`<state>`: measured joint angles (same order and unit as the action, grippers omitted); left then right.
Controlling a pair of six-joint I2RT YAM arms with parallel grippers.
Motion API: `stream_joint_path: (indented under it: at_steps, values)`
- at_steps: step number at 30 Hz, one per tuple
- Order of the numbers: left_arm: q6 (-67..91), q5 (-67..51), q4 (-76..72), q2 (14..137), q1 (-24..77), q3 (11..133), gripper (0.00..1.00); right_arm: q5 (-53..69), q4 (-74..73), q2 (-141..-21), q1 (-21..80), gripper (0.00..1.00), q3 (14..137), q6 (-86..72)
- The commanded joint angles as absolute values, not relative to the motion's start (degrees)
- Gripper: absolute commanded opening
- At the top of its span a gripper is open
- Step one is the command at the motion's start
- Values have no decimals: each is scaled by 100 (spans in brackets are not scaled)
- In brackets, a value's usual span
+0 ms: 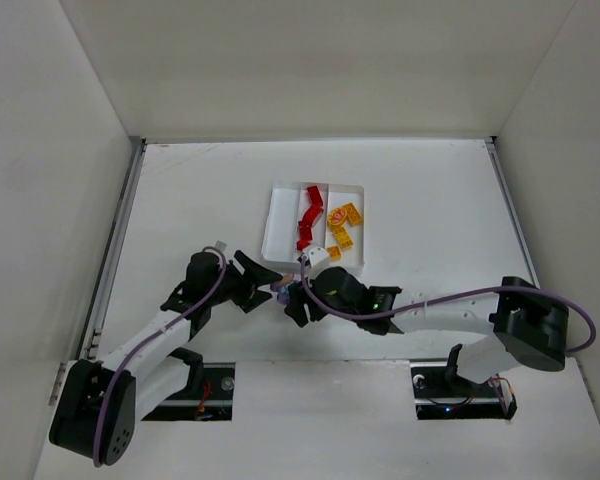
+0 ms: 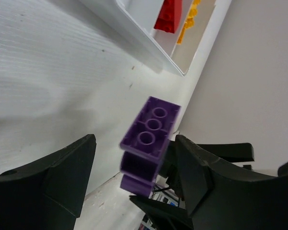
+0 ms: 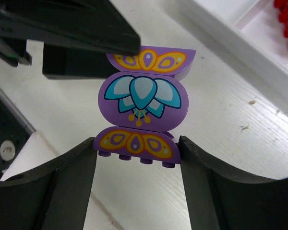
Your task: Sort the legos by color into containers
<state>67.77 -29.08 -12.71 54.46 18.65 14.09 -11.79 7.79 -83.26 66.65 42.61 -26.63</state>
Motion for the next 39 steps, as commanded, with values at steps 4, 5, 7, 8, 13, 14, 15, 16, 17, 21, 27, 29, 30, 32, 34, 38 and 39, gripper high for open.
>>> stream_joint_path:
  at_steps: [4,5,7,8,13,14,15,16,17,21,27,29,30,32,34,38,39]
  values:
    - [6891,-3138,-1652,5194,1982,1617,65,-633,1169,-8288,6649,52,4254,-2496]
    - [6899,-3138,-1661,5203,1990,1600,65,-607,1212,-8288,6649,52,4254,-2496]
    - [6917,-3138,-1679,5229,2043,1582,64,-519,1327,-8288,6649,52,4245,-2549]
    - [6917,-3138,-1687,5238,2087,1582,63,-458,1388,-8279,6631,52,4236,-2558]
    - [6917,-3103,-1740,5212,2192,1521,62,-97,1608,-8209,6491,52,4184,-2654]
    - [6917,-3103,-1792,5203,2228,1521,61,-10,1669,-8209,6456,52,4166,-2680]
    - [6926,-3103,-1828,5203,2263,1521,60,35,1713,-8209,6421,52,4157,-2698]
    - [6934,-3103,-1846,5203,2298,1521,59,79,1749,-8200,6385,52,4149,-2716]
    - [6943,-3076,-1863,5203,2324,1521,56,96,1766,-8200,6368,52,4148,-2716]
    - [6943,-3059,-1881,5168,2307,1494,43,70,1775,-8218,6297,52,4166,-2725]
    - [6943,-3041,-1898,5194,2245,1468,25,53,1819,-8297,6227,52,4192,-2760]
    - [6943,-3041,-1951,5203,2245,1441,19,70,1819,-8323,6201,52,4192,-2795]
    - [6943,-3032,-1986,5203,2237,1424,17,70,1819,-8332,6192,51,4192,-2804]
    - [6952,-3006,-2030,5194,2176,1398,13,97,1819,-8367,6192,48,4184,-2830]
    - [6961,-2936,-2039,5133,2035,1362,10,158,1819,-8393,6209,46,4166,-2839]
    - [6979,-2857,-1978,4931,1657,1345,7,325,1819,-8403,6244,46,4087,-2839]
    - [6979,-2856,-1969,4896,1587,1353,6,316,1793,-8385,6279,46,4052,-2839]
